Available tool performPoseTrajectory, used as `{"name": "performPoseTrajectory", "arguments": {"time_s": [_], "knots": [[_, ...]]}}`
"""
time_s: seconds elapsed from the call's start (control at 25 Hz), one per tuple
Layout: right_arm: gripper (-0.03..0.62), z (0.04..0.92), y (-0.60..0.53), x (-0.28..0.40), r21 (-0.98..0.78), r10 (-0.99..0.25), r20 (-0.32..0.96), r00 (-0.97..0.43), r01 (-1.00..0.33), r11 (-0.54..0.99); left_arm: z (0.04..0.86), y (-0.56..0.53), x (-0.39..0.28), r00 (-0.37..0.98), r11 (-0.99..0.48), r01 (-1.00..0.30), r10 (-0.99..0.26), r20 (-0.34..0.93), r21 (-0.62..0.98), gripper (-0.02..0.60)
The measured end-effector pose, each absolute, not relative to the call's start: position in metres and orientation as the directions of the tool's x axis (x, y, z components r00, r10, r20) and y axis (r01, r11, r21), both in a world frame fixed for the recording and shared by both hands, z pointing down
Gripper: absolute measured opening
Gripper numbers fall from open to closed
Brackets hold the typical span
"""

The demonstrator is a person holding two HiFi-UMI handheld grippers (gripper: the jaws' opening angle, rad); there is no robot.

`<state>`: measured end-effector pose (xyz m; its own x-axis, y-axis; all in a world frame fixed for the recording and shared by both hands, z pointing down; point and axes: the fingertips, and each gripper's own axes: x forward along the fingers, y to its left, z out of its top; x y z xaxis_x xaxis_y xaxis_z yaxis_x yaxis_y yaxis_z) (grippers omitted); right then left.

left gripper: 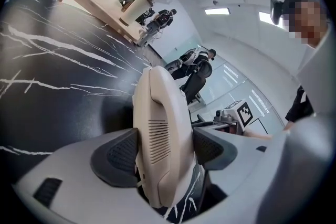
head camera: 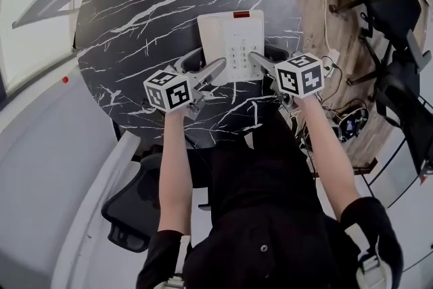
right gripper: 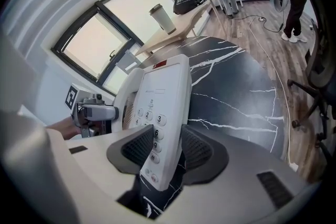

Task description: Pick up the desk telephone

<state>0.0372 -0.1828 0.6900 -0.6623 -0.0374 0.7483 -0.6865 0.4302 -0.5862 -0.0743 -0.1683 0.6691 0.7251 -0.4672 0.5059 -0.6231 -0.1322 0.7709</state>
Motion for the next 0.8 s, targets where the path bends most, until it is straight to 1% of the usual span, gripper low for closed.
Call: {"name": "performPoseTrajectory", "arguments": {"time_s": [0.16, 0.36, 0.8], "knots": [[0.183, 0.677, -0.178, 0.032, -0.586, -0.034, 0.745, -0.667, -0.677, 0.445, 0.656, -0.160, -0.079, 0.715, -0.126, -0.628, -0.483, 0.506, 0.768, 0.337], [0.183, 0.651, -0.175, 0.019, -0.577, -0.069, 0.732, -0.678, -0.670, 0.467, 0.630, -0.155, -0.093, 0.701, -0.131, -0.630, -0.518, 0.489, 0.765, 0.334], [0.181, 0.573, -0.156, -0.022, -0.553, -0.198, 0.664, -0.721, -0.652, 0.519, 0.547, -0.135, -0.136, 0.656, -0.217, -0.665, -0.628, 0.419, 0.715, 0.330]]}}
